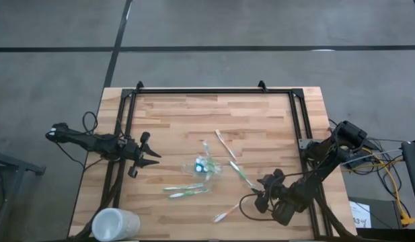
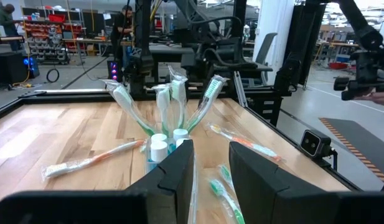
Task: Pick & Place toothbrushing station
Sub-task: Put the green toothbrush into the transparent organizer
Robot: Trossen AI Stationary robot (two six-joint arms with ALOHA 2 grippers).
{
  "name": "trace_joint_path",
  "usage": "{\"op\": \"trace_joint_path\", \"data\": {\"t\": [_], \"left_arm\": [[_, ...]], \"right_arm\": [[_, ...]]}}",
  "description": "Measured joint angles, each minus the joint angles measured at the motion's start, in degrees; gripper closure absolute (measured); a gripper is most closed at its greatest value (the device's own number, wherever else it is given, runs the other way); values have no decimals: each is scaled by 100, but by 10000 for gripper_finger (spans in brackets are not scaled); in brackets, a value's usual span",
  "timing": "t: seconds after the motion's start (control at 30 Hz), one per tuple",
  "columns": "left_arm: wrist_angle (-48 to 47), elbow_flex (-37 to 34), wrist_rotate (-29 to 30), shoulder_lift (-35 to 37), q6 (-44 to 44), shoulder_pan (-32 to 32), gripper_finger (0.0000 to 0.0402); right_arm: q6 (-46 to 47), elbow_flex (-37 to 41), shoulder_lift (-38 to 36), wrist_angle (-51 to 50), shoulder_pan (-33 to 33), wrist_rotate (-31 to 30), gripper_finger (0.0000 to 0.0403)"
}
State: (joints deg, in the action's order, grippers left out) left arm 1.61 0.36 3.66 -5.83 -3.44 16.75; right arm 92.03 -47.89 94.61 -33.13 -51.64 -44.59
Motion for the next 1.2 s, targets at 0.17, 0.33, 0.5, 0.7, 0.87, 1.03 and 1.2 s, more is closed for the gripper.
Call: {"op": "trace_joint_path", "data": {"t": [0.17,0.33,0.5,0.7,0.87,1.03,1.2], "left_arm": [[0,0,0,0,0,-1,293],[1,0,1,0,0,-2,293],[0,0,1,0,0,0,293],[0,0,1,-1,0,0,293],[0,0,1,0,0,0,293],[0,0,2,0,0,-1,293],[0,0,2,0,0,0,293]], "right_arm": [[-3,147,2,133,2,328,179],[-36,208,4,242,2,460,179],[-49,234,7,271,4,638,179],[-207,505,13,931,15,754,179],[-211,801,15,1426,15,747,179],[-162,860,15,1430,15,732,179],[-164,860,15,1465,17,728,186]]}}
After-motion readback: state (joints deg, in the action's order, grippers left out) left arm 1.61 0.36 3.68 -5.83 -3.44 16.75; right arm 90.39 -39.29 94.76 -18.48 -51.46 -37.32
